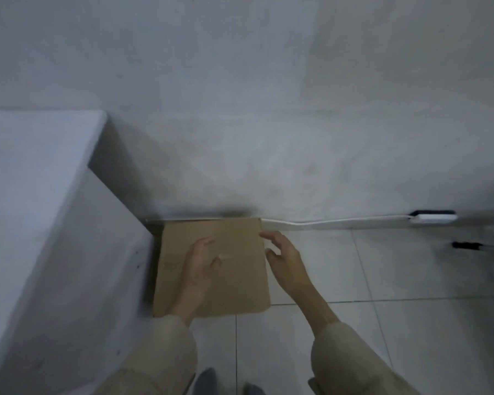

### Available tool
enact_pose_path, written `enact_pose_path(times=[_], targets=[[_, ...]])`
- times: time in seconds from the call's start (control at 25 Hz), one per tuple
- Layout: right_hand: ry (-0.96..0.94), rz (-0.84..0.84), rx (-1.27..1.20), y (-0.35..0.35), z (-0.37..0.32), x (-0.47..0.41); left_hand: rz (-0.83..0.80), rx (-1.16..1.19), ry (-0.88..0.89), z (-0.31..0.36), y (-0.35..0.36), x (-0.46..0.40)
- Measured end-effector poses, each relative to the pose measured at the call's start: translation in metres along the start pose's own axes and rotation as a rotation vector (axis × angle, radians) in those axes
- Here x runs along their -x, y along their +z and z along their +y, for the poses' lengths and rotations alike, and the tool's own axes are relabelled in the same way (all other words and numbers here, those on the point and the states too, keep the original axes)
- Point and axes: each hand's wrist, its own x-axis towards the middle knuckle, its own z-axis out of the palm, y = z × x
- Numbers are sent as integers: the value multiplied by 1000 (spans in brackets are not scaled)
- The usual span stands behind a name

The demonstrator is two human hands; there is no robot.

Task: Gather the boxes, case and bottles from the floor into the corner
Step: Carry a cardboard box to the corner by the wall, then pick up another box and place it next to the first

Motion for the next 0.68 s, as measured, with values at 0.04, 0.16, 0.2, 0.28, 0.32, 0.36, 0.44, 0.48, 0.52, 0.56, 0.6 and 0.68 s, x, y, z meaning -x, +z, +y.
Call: enact_pose_path(times=[0.04,0.16,0.2,0.28,0.32,0.36,0.44,0.48,0.52,0.56,0.6,0.68], targets=[[-26,16,-16,-13,-15,13,-16,1,34,20,-6,12],[-87,91,-42,-58,-53,55,-81,1,147,78,-24,41],[-102,135,-51,-73,-62,72,-104,-8,207,96,-28,51],[-119,229,-54,-100,-72,107,-155,-44,308,129,-32,70],[-113,277,-55,-113,-75,124,-180,-61,340,145,-32,79],[-104,326,-48,-126,-79,146,-225,-78,381,163,-30,91],[-78,409,-27,-144,-85,189,-332,-105,467,189,-24,113],[-61,460,-26,-150,-87,212,-396,-122,520,200,-20,126],[-45,519,-35,-154,-88,235,-459,-142,567,208,-18,139],[-26,585,-45,-155,-88,262,-528,-164,611,214,-15,154],[-9,635,-55,-154,-87,286,-586,-182,653,218,-13,167],[32,720,-73,-143,-85,337,-704,-214,727,219,-10,198]])
